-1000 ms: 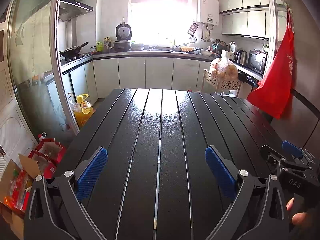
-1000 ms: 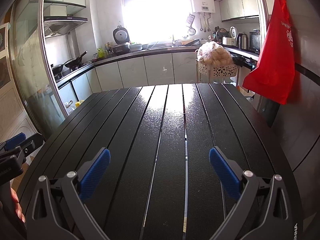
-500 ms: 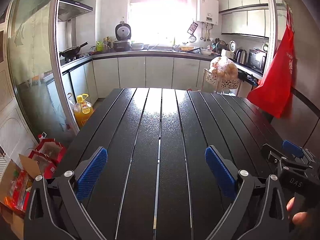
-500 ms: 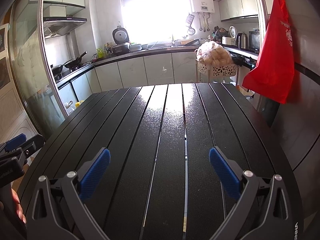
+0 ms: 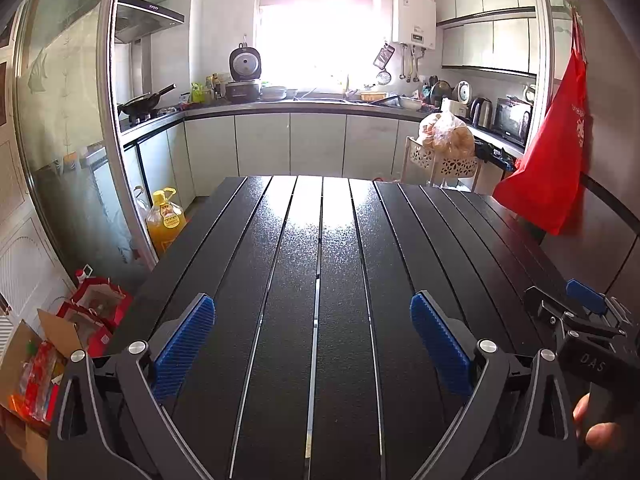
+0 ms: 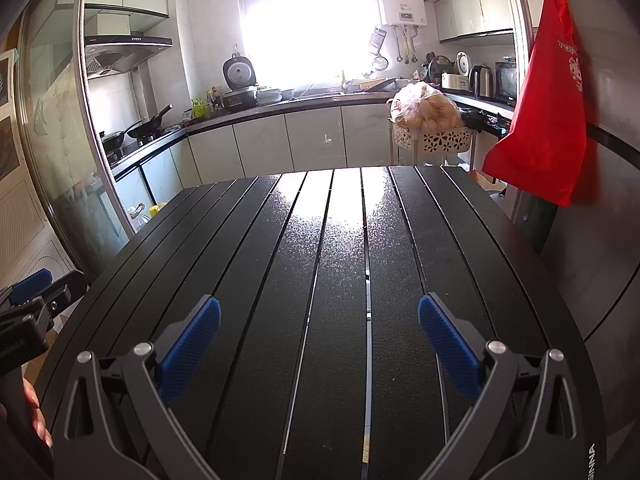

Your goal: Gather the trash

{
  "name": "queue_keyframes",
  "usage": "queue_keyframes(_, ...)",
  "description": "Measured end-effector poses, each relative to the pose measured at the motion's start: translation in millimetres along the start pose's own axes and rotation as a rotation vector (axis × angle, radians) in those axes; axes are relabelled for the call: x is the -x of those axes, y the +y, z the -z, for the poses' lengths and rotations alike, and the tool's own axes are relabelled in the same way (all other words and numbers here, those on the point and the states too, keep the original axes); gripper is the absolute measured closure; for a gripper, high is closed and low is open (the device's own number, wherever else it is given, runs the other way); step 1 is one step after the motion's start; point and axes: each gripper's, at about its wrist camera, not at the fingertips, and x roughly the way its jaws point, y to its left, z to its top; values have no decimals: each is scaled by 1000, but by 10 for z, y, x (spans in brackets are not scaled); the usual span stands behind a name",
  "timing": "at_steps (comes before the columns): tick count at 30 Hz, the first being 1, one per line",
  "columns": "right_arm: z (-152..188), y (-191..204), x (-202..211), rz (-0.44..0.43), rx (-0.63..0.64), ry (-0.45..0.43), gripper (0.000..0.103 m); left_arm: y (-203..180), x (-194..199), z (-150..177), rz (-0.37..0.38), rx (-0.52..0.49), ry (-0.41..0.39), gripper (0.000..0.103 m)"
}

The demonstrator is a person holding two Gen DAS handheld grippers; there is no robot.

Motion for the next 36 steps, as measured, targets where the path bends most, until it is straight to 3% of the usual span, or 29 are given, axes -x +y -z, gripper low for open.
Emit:
queue_keyframes(20, -3, -35, 6, 0, -1, 0, 3, -19, -9, -21, 5, -8, -2, 8)
queue_keyframes(36, 0, -47, 10, 2, 1, 1, 3, -1, 4, -46, 58, 17, -4, 8)
